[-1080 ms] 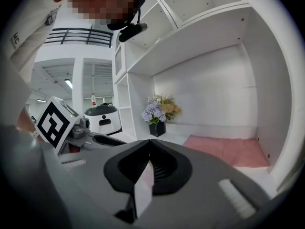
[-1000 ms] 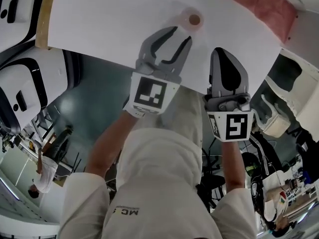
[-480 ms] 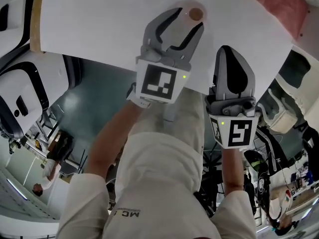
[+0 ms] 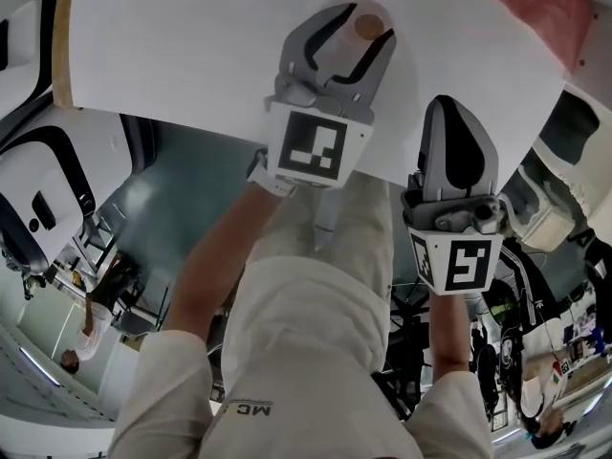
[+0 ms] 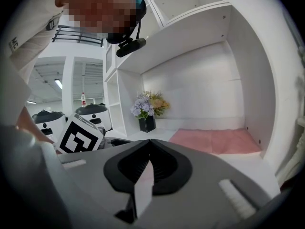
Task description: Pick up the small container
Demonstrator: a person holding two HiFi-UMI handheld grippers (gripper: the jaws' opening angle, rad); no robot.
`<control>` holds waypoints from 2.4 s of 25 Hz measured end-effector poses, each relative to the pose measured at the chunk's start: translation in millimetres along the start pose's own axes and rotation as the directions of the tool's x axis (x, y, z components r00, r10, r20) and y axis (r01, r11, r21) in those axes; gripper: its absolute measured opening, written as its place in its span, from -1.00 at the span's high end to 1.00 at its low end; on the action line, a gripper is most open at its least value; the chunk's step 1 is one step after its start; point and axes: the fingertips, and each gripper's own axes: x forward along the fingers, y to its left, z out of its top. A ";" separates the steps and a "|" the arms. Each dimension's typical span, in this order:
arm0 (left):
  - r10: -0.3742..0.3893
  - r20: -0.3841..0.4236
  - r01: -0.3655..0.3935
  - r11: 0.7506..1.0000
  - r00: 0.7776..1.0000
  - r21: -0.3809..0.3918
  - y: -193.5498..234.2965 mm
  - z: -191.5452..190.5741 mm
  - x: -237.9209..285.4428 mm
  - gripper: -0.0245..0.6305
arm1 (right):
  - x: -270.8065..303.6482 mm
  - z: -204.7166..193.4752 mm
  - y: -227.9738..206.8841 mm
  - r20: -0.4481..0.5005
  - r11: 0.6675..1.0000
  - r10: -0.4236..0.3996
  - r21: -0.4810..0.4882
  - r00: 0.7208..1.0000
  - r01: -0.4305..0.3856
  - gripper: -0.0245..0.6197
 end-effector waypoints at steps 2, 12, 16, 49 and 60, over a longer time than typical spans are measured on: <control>0.000 -0.009 0.000 1.000 1.000 0.018 -1.7 -0.5 2.5 0.49 | 1.2 0.8 -1.2 0.001 1.000 0.000 0.000 1.000 0.000 0.93; 0.015 0.020 -0.016 1.000 1.000 0.013 -1.9 3.4 5.4 0.50 | 0.0 3.2 -3.8 0.007 1.000 -0.003 0.011 1.000 0.003 0.93; 0.017 0.030 -0.017 1.000 0.999 0.001 -0.4 4.7 4.8 0.50 | -1.6 2.8 -4.3 0.007 1.000 -0.006 0.016 1.000 0.006 0.93; 0.033 0.054 -0.033 0.999 0.998 -0.002 -1.4 114.5 -100.2 0.50 | -40.3 108.1 0.4 0.067 0.999 -0.032 -0.006 0.997 0.033 0.93; 0.063 0.065 -0.059 0.996 0.996 -0.059 -6.3 167.9 -167.4 0.50 | -83.2 151.2 15.5 0.048 0.998 -0.027 -0.060 0.998 0.030 0.93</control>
